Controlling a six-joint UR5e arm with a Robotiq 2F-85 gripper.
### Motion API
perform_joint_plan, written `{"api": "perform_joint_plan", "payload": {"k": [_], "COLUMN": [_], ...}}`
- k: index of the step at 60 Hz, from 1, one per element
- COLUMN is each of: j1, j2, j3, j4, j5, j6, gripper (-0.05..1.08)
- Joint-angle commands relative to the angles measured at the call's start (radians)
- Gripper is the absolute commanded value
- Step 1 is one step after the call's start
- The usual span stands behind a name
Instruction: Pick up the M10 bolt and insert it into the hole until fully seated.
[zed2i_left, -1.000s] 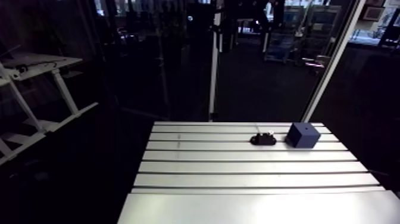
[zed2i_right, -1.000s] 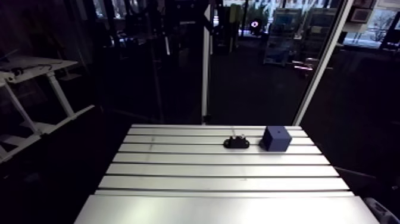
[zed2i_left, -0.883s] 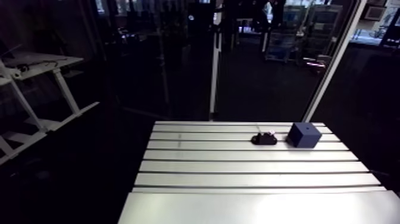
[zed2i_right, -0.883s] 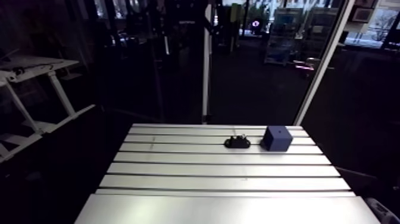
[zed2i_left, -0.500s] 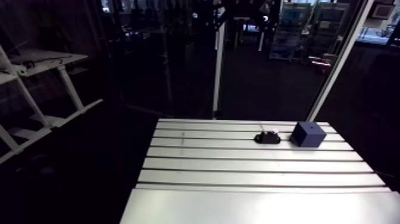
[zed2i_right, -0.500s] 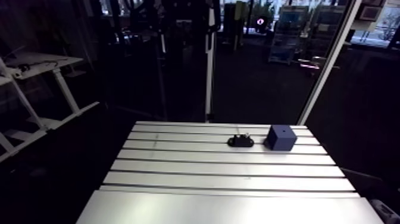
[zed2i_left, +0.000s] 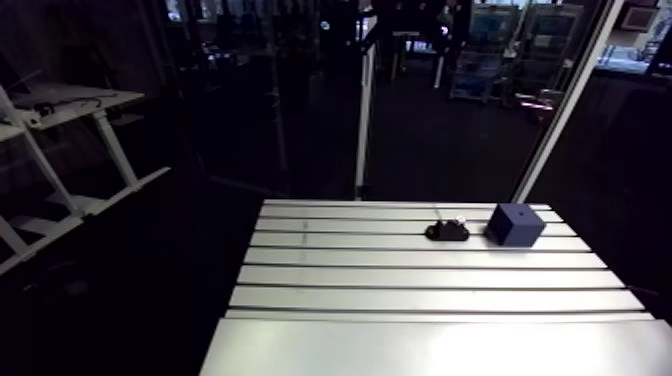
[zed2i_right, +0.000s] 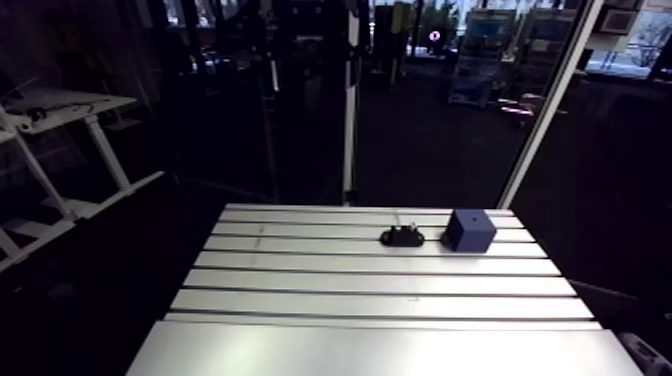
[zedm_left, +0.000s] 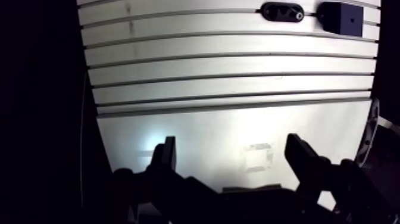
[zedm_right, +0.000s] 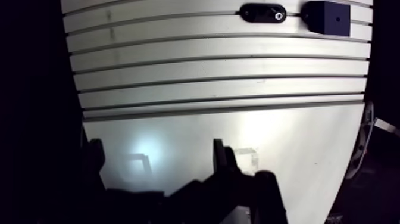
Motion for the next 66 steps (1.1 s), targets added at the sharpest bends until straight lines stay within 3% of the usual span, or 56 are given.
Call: {"api": "perform_joint_plan", "payload": {"k": [1,14,21,42,66], "j1": [-0.008,-0.019,-0.051,-0.14,-0.214], "j2": [-0.001,-0.009,-0.011,-0.012,-0.004], "j3": [0.013,0.061,0.091,0.171,0.243], "j4": [-0.003,-0.089,-0.12,-0.266,-0.444], "j5": [-0.002,-0.008,-0.014,-0.013,-0.004], "j6": [-0.07,-0.116,-0.149,-0.286,-0.323], "gripper": [0.01,0.01,0.01,0.01,0.01]}}
